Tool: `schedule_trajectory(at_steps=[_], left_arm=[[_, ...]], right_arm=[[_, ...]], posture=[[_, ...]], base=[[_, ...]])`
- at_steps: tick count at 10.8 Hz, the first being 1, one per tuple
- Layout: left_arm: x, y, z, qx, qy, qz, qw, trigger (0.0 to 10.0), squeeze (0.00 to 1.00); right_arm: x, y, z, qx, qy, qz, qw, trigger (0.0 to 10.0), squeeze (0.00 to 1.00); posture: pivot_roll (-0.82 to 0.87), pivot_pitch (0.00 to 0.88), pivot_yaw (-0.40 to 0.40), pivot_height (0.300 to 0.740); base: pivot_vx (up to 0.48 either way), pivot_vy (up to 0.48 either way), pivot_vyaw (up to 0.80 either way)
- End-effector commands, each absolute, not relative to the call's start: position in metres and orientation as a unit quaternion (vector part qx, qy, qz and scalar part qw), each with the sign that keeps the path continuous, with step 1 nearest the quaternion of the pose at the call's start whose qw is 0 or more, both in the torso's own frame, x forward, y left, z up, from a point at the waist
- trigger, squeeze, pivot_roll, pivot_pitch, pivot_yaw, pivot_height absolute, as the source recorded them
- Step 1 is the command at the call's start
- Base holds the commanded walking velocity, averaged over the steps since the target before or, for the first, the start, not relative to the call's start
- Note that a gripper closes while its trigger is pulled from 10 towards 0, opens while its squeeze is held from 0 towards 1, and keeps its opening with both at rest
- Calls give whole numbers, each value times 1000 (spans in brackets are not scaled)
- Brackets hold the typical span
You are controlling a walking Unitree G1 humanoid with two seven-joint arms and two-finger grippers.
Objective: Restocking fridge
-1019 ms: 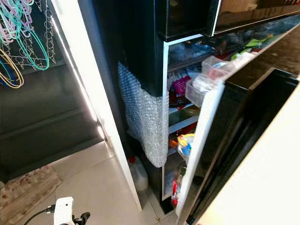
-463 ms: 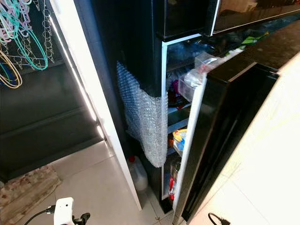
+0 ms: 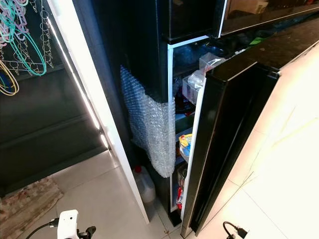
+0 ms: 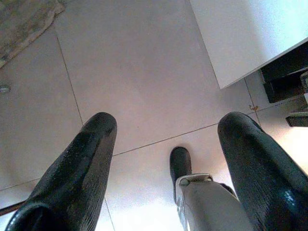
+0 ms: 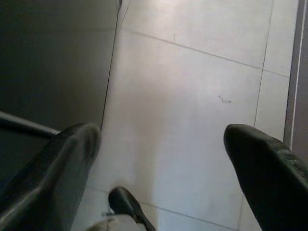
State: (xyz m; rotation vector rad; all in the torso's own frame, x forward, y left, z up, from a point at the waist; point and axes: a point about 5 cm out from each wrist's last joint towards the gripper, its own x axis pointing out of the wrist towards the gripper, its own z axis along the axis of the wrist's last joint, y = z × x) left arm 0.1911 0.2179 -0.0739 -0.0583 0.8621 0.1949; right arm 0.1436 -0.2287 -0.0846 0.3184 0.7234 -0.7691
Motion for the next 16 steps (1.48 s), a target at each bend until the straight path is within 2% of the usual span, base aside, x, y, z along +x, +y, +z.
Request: schedule_trajectory(at_steps=[1, 2, 3, 4, 9, 13, 16], left_arm=[[186, 220, -76, -24, 426, 95, 899, 10000, 0], [186, 220, -76, -22, 427, 93, 899, 10000, 0], [186, 220, -76, -21, 427, 92, 899, 10000, 0], [186, 219, -76, -20, 427, 89, 899, 10000, 0], [186, 217, -77, -19, 427, 85, 900, 10000, 0], [186, 215, -77, -20, 427, 84, 900, 10000, 0], [186, 215, -77, -21, 427, 85, 900, 10000, 0]], right_arm=[[138, -225, -87, 165, 345, -366, 848, 10000, 0], [142, -225, -85, 171, 329, -337, 865, 10000, 0], [200, -271, -46, 153, 253, -339, 893, 10000, 0], [218, -275, -34, 150, 235, -339, 899, 10000, 0], [230, -267, -29, 160, 222, -293, 916, 10000, 0], [257, -232, -22, 187, 227, -136, 946, 10000, 0], [279, -220, -7, 193, 207, -95, 954, 10000, 0]], posture=[[-60, 0, 56, 740], [-63, 0, 58, 740], [-65, 0, 58, 740], [-69, 0, 58, 740], [-66, 0, 58, 740], [-66, 0, 56, 740], [-62, 0, 54, 740]], base=[[0, 0, 0], [0, 0, 0], [0, 0, 0], [0, 0, 0], [0, 0, 0], [0, 0, 0], [0, 0, 0]])
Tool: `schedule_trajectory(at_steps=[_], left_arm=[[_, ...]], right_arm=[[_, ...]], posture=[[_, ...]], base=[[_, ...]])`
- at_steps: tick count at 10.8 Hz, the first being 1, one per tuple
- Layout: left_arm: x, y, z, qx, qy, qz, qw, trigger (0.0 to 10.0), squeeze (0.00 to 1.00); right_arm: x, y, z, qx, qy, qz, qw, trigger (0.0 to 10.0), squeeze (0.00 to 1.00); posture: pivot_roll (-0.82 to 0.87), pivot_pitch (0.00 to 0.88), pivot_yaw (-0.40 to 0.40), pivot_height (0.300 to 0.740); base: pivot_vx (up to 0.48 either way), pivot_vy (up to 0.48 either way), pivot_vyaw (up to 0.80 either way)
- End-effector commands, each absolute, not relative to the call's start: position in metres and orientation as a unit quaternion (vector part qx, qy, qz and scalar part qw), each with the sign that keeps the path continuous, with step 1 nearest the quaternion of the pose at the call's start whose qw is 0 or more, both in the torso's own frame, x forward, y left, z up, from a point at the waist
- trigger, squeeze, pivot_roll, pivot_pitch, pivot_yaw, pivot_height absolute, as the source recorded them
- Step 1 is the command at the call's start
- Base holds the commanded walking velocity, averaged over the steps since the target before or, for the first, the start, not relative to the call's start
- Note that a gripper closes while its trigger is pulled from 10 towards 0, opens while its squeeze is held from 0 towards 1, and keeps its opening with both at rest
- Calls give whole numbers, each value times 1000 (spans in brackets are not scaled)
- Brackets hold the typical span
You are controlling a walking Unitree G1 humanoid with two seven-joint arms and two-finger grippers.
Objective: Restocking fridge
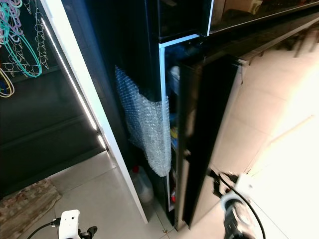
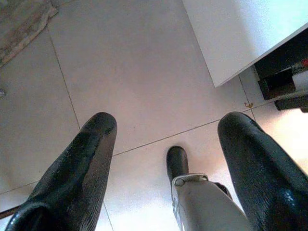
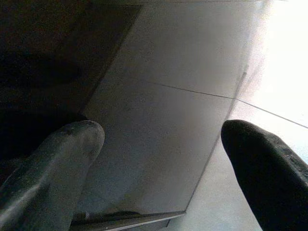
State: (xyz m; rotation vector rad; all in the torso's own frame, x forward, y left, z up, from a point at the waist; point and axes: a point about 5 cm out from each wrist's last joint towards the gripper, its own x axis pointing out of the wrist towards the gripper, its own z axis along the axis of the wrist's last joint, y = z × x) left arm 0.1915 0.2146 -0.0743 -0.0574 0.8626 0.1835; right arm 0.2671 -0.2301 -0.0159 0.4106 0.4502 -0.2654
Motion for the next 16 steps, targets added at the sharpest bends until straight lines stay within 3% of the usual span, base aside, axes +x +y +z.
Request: schedule_trajectory(at_steps=[1, 6, 9, 11, 13, 14, 16], left_arm=[[187, 215, -77, -21, 426, 86, 900, 10000, 0], [187, 214, -77, -23, 426, 88, 900, 10000, 0], [187, 213, -77, -25, 425, 87, 901, 10000, 0], [187, 213, -77, -25, 425, 87, 901, 10000, 0], [187, 213, -77, -25, 424, 87, 901, 10000, 0], [188, 213, -77, -26, 424, 86, 901, 10000, 0], [187, 212, -77, -27, 426, 83, 900, 10000, 0]], right_arm=[[286, -215, -2, 197, 200, -81, 956, 10000, 0], [306, -193, 13, 188, 190, -24, 963, 10000, 0], [289, -210, -2, 174, 212, -82, 958, 10000, 0], [258, -238, -21, 155, 234, -183, 942, 10000, 0], [232, -254, -35, 113, 265, -220, 932, 10000, 0], [218, -257, -44, 98, 294, -225, 924, 10000, 0], [182, -237, -73, 69, 405, -150, 899, 10000, 0]], posture=[[-61, 0, 53, 740], [-56, 0, 52, 740], [-54, 0, 48, 740], [-54, 0, 48, 740], [-55, 0, 45, 740], [-55, 0, 45, 740], [-55, 0, 44, 740]], base=[[0, 0, 0], [0, 0, 0], [0, 0, 0], [0, 0, 0], [0, 0, 0], [0, 0, 0], [0, 0, 0]])
